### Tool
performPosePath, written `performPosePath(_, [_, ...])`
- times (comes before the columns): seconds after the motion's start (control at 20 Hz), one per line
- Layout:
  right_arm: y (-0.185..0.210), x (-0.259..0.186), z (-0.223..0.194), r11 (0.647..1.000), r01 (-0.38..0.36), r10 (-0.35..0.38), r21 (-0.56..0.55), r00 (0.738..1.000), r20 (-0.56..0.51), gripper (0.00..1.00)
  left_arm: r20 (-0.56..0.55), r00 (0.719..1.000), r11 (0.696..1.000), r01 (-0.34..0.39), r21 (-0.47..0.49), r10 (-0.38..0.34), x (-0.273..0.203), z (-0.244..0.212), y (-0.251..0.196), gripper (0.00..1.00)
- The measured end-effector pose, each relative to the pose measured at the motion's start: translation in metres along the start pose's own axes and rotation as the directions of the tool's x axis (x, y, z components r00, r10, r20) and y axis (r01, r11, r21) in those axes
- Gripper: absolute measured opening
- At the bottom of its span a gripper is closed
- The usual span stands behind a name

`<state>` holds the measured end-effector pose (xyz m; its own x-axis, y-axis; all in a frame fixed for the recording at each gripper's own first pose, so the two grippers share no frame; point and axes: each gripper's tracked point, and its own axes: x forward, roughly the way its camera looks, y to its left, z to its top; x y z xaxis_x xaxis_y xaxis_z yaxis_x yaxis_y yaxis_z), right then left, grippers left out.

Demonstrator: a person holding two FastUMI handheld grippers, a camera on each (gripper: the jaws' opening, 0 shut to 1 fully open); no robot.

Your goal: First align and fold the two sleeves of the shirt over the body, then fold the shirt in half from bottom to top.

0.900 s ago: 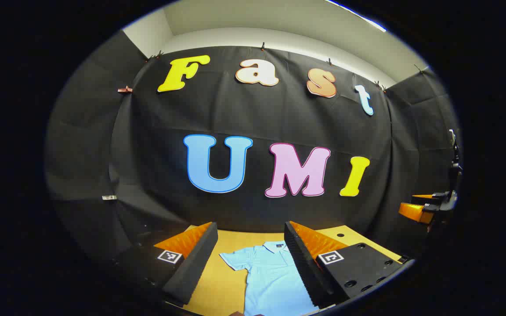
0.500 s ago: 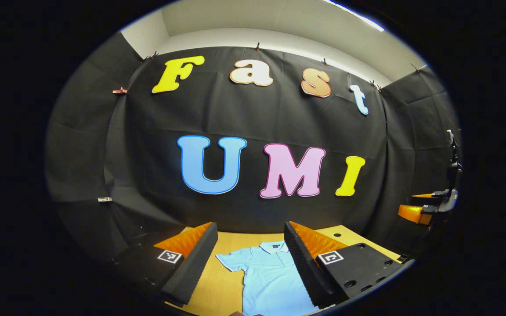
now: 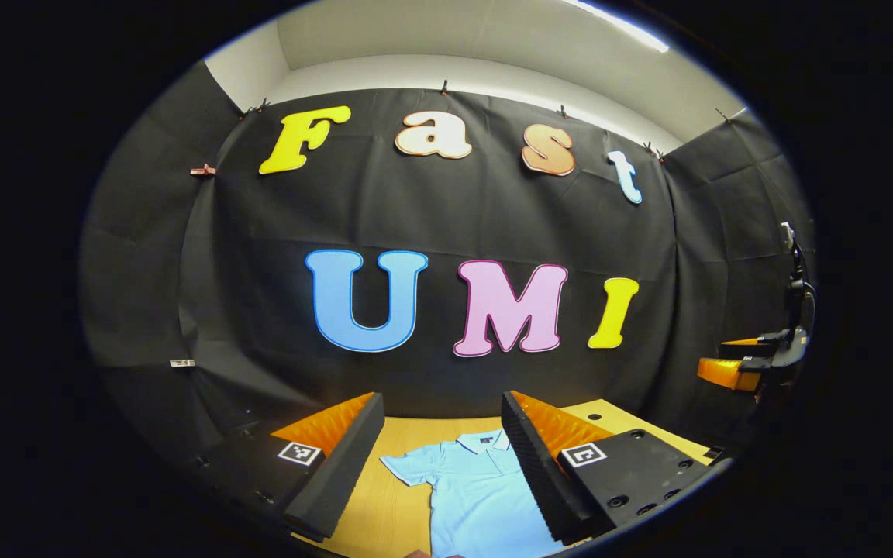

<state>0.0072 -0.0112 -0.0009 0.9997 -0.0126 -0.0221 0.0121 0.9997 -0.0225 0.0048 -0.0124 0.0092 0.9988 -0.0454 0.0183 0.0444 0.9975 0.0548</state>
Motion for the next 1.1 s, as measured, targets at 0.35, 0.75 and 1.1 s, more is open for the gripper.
performPosePath(0.35, [0.007, 0.053, -0.003, 0.998, -0.049, 0.047, -0.046, 0.998, -0.050, 0.97, 0.029, 1.000, 1.000, 0.006, 0.028, -0.007, -0.010, 0.003, 0.016, 0.97])
performPosePath(0.75, [-0.009, 0.162, -0.070, 0.995, -0.094, 0.081, -0.043, 0.967, -0.240, 0.97, -0.028, 1.000, 1.000, -0.012, -0.016, 0.012, 0.005, -0.021, 0.027, 0.97])
performPosePath(1.1, [-0.031, 0.302, -0.214, 0.989, -0.146, 0.138, 0.018, 0.872, -0.470, 0.97, -0.091, 0.985, 0.989, -0.146, -0.013, 0.144, 0.049, -0.036, 0.022, 0.97])
